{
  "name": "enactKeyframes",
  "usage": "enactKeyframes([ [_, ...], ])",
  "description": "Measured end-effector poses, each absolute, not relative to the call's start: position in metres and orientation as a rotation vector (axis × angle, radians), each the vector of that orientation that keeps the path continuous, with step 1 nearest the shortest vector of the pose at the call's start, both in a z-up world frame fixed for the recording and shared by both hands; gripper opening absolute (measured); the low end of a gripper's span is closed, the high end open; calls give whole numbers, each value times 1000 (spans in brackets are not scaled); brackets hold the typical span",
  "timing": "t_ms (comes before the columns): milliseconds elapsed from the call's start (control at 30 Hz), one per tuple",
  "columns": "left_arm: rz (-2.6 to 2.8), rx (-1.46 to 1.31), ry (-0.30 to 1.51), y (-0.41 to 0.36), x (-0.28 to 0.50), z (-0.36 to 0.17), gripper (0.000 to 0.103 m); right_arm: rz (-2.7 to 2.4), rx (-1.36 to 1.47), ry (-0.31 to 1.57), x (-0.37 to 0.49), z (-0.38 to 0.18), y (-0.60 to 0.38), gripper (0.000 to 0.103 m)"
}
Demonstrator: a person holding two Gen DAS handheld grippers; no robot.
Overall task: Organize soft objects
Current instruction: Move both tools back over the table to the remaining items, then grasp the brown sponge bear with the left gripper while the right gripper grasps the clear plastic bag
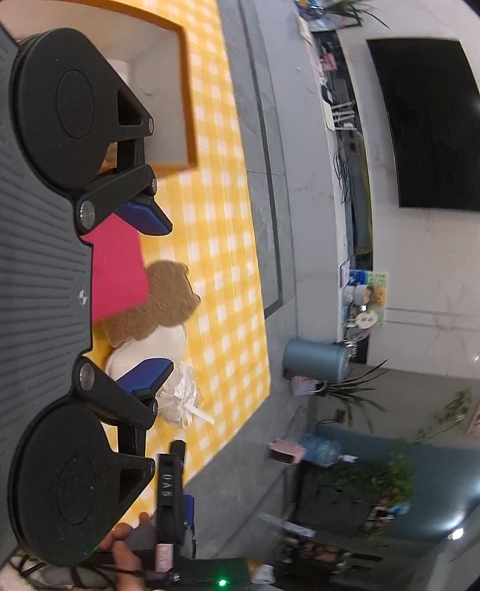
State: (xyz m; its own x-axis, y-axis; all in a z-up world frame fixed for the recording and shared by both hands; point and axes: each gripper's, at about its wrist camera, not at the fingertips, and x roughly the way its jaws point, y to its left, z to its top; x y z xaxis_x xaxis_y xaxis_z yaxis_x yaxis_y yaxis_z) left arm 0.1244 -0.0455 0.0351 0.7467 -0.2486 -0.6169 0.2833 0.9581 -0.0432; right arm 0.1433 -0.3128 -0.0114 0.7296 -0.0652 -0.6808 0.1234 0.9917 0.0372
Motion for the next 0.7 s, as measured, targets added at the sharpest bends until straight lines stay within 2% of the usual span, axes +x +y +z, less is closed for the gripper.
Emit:
enactKeyframes([
  [300,-209,171,902,-93,212,-8,89,-11,-50,722,174,-39,-302,96],
  [700,-242,178,1102,-103,254,-37,89,87,-326,668,190,-65,-263,96],
])
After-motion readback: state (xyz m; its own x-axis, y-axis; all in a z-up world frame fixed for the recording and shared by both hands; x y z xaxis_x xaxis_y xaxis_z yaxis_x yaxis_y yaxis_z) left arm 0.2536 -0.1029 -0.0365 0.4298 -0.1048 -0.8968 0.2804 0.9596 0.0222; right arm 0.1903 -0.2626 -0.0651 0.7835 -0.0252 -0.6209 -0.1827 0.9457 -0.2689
